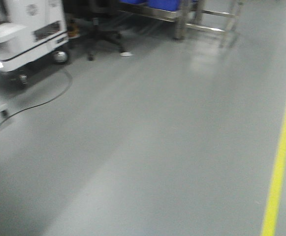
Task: Move and align brake pads A on conveyor
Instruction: 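Drive the base away from the conveyor belt and turn, then drive along the yellow floor line toward the steel table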
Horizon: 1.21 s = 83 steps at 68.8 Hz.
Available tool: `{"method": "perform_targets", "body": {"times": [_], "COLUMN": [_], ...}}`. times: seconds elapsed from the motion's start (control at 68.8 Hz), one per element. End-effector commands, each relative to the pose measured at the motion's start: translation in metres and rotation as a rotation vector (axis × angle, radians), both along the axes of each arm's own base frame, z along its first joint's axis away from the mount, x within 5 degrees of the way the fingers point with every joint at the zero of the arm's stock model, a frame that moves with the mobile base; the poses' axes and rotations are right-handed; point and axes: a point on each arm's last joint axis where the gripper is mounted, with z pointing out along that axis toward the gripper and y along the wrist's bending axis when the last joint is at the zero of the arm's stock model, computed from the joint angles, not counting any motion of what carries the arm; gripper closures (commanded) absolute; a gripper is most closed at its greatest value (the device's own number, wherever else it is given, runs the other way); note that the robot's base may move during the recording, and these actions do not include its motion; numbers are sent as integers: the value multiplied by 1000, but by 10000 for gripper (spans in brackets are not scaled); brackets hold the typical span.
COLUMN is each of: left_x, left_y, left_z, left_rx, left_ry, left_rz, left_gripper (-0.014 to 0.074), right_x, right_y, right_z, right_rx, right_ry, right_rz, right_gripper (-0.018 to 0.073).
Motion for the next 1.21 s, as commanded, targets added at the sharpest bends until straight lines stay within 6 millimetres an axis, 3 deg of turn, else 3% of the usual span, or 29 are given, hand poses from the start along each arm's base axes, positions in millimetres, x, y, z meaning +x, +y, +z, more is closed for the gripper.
{"method": "perform_targets", "body": {"times": [0.0, 1.191], "left_x": [2, 2], "left_y": [1, 1], "left_z": [15, 15], "left_rx": [-25, -25], "left_ry": [-92, -92], "left_rz": [12, 12], "left_gripper": [253, 253], "right_x": [1, 1], "right_y": [0, 0], "right_z": [15, 15], "right_rx": [6, 6], "right_ry": [-89, -89], "right_rz": [-3, -3], "right_gripper": [189, 189]}}
